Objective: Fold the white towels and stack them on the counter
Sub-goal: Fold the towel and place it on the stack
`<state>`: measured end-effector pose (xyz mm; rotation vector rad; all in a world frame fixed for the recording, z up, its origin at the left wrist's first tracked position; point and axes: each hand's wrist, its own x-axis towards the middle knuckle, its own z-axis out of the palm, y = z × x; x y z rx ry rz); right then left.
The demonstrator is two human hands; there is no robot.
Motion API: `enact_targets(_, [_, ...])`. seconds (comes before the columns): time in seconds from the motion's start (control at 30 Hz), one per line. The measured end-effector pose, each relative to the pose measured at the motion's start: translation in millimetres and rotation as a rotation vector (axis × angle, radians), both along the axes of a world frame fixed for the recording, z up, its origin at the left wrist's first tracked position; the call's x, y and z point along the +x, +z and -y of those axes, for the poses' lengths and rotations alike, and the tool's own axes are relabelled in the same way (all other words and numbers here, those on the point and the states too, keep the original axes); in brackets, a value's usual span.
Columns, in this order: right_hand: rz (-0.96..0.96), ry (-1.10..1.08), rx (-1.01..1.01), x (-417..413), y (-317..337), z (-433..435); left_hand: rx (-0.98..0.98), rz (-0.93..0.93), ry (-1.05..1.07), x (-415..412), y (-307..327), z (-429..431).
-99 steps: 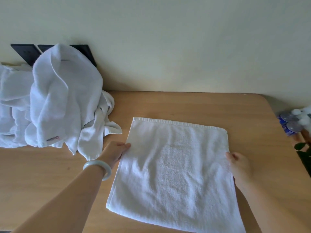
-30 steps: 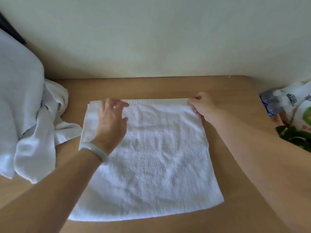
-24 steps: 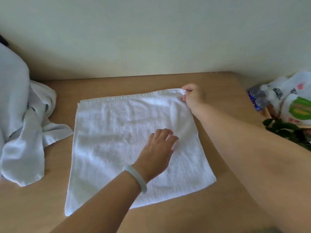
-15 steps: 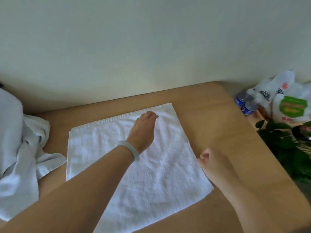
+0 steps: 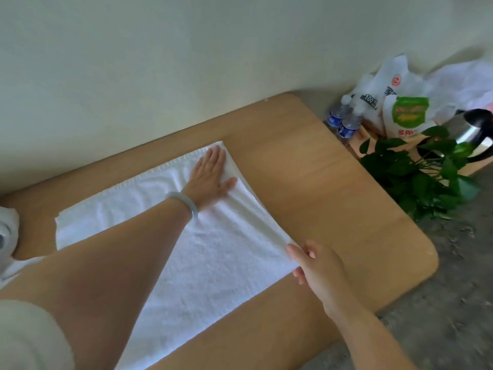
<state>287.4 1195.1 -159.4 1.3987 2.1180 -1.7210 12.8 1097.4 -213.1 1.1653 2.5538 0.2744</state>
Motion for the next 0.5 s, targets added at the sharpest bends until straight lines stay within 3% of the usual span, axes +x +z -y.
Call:
enact_targets(0.1, [0.017, -0.052, 0.112, 3, -9, -2, -0.010, -0.119, -0.043, 4, -7, 3])
enact_targets(0.23, [0.054, -0.094, 0.236, -1, -13, 4, 0.127, -0.042, 0.001, 2, -3, 2])
enact_targets(0.37, [0.057, -0.085, 0.313, 6, -17, 9, 0.284, -0.289, 0.118, 23, 1, -2])
enact_targets(0.43, [0.103, -0.066, 0.357, 8, -20, 14, 0.187, -0.242, 0.088, 35, 2, -10])
enact_targets(0.5, [0.160, 0.022, 0.647, 8, -27, 17, 0.004, -0.225, 0.047, 41, -1, -20])
